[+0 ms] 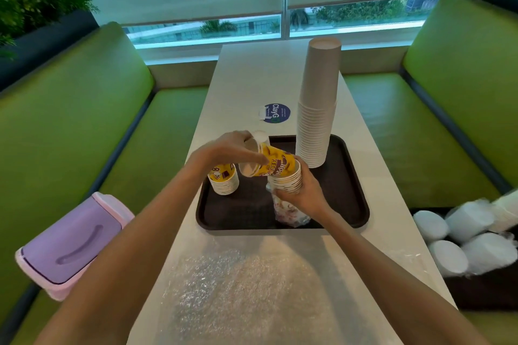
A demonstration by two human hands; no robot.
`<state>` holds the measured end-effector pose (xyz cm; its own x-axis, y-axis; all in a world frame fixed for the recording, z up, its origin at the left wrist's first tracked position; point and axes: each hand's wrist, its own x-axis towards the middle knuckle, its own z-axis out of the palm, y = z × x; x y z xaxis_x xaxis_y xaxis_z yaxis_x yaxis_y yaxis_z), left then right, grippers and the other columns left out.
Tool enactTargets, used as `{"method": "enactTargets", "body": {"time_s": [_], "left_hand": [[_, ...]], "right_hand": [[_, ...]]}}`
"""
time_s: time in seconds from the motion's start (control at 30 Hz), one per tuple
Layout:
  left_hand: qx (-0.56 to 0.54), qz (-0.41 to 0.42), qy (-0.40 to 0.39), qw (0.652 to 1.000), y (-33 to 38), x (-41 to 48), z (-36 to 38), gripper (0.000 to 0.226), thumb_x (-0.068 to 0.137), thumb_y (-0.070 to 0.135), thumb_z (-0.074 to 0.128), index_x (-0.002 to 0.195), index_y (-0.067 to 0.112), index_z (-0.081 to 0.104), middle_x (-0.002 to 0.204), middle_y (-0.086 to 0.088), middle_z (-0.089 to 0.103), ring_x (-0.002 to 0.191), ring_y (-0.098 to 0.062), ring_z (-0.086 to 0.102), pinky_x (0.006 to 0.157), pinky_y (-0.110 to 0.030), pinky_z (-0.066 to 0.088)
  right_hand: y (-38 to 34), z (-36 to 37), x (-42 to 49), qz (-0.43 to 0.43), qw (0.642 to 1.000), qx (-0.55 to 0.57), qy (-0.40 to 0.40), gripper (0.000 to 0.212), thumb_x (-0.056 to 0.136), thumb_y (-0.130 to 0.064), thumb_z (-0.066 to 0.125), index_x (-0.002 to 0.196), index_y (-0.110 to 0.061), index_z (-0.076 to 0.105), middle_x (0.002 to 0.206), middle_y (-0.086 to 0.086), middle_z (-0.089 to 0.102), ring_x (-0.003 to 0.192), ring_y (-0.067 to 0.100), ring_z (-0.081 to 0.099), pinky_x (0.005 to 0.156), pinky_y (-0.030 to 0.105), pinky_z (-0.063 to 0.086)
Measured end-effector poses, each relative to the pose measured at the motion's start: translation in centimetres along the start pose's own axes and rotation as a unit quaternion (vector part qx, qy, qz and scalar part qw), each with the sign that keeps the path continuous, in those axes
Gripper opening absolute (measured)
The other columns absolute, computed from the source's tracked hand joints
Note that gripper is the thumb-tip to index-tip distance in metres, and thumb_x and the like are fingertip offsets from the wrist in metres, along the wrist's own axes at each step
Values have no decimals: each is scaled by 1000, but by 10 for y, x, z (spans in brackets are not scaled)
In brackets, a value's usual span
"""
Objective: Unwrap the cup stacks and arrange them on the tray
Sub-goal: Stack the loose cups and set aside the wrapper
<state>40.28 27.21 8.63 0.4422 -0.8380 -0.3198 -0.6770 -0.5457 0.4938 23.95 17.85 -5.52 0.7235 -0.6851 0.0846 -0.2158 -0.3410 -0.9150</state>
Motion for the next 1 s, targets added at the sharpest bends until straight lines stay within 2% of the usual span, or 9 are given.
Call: {"method": "enactTargets", "body": {"time_s": [0.07, 0.27, 0.37, 0.47, 0.57, 0.63, 0.77, 0.9, 1.0], "left_hand": [[-11, -32, -40, 999, -8, -4, -1, 57, 81, 40, 71, 127, 16, 49, 111, -1, 56, 98, -18, 55, 83, -29, 48], [-93, -65, -83, 990, -27, -11, 20, 33, 81, 30, 72, 105, 17, 54, 98, -1, 60, 86, -11, 55, 72, -22, 48], [-215, -50, 29, 975, -34, -9, 7, 30, 77, 27, 73, 101, 18, 57, 97, -3, 63, 91, -16, 60, 82, -29, 50], [-347, -10, 188, 919, -39, -6, -12, 52, 78, 13, 75, 121, 10, 44, 102, 2, 62, 92, -13, 62, 78, -20, 49], [-392, 32, 307, 866, -49, -6, -20, 58, 77, 3, 74, 119, 15, 36, 103, 6, 57, 88, -6, 60, 71, -14, 51], [-399, 29, 338, 852, -62, -1, -16, 59, 75, 1, 76, 116, 15, 36, 107, 3, 57, 93, -11, 62, 79, -20, 53], [-368, -14, 339, 866, -86, 10, 5, 60, 69, 6, 82, 110, 14, 38, 112, -3, 58, 103, -21, 62, 93, -42, 51], [-330, -41, 323, 886, -96, 21, 24, 64, 69, 10, 83, 113, 12, 36, 115, -4, 56, 108, -23, 59, 93, -40, 49], [-315, -58, 274, 907, -102, 25, 34, 81, 71, 11, 82, 131, 7, 27, 131, -12, 47, 120, -26, 51, 95, -34, 44]], "right_hand": [[-1, 0, 1, 3, 1000, -4, -2, 71, 70, -25, 85, 123, -38, 39, 112, -24, 55, 103, -11, 56, 86, 12, 46], [-2, 4, 1, 20, 1000, 9, -1, 91, 67, -38, 85, 141, -21, 35, 130, -6, 53, 119, 10, 52, 102, 39, 47], [-2, 5, 0, 31, 999, 24, 23, 88, 70, -33, 83, 141, -20, 34, 135, -2, 50, 120, 8, 47, 103, 35, 44], [-1, 8, 0, 34, 998, 37, 44, 89, 70, -31, 83, 142, -19, 32, 138, 0, 48, 123, 10, 45, 105, 34, 40], [-2, 13, 1, 34, 998, 42, 44, 92, 70, -33, 83, 144, -20, 30, 142, 1, 46, 130, 17, 43, 109, 38, 38], [-1, 14, 2, 36, 998, 43, 41, 94, 70, -32, 83, 145, -21, 28, 143, 2, 44, 132, 18, 41, 109, 39, 37], [1, 16, 5, 37, 998, 40, 36, 96, 70, -30, 83, 146, -21, 26, 144, 2, 42, 133, 18, 40, 111, 43, 37], [3, 15, 6, 33, 998, 42, 28, 95, 71, -26, 83, 146, -21, 25, 143, 1, 43, 132, 16, 41, 108, 38, 38], [5, 15, 7, 34, 998, 40, 26, 96, 71, -26, 83, 147, -22, 24, 144, 1, 41, 132, 14, 39, 107, 35, 37]]}}
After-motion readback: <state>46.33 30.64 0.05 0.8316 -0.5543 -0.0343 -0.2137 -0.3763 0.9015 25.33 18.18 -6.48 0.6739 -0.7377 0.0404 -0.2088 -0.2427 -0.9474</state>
